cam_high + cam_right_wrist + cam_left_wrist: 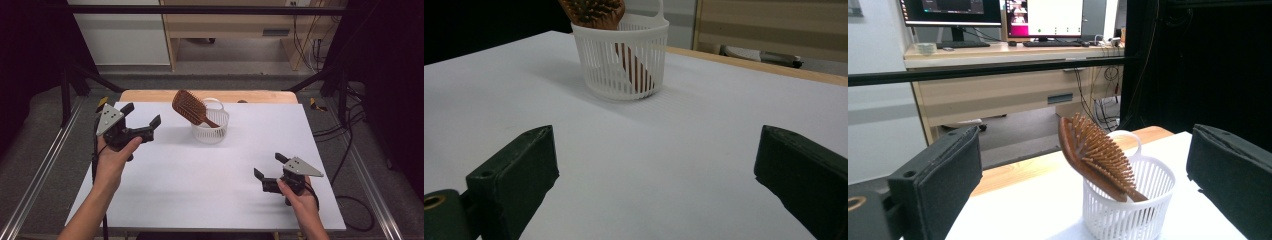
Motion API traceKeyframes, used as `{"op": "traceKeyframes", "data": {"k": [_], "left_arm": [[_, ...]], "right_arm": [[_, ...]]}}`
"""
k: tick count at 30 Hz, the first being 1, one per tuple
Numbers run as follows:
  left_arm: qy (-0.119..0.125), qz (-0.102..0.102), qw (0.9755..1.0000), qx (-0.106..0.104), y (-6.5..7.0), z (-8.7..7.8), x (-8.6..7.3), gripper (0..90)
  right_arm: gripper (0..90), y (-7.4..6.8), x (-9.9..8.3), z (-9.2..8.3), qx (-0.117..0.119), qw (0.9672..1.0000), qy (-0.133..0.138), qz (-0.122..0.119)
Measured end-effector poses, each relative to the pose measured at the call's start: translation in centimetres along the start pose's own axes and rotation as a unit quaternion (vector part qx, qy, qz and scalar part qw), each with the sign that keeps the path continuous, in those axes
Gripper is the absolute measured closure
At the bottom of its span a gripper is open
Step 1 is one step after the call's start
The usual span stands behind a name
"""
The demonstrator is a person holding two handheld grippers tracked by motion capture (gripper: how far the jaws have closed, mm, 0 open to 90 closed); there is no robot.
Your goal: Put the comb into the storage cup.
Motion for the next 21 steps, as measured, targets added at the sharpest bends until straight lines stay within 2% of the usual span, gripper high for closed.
{"op": "traceKeyframes", "data": {"k": [4, 17, 21], "left_arm": [[0.007, -0.009, 0.9999, 0.001, -0.5, -0.7, 0.0, 1.4], [0.012, 0.002, 0.9999, 0.011, -2.4, -3.9, 0.6, 1.2], [0.011, -0.003, 0.9998, 0.018, -3.1, -4.6, 0.5, 1.2]], "right_arm": [[4.2, 0.3, 0.0, 0.0, -0.004, 1.0000, 0.002, 0.005], [4.3, 0.3, 0.0, 0.0, -0.007, 1.0000, 0.000, 0.002], [4.4, 0.5, 0.0, -0.1, -0.010, 0.9999, 0.001, 0.003]]}}
Point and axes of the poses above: each handheld gripper's, and its own axes: z roughly forward along the jaws, x roughly out of its top, y roughly to its right, the point moved 2 cm from there along z, roughly forward along the jaws, and after that the axes turned 1 degree about -y, right-handed, at the moved point
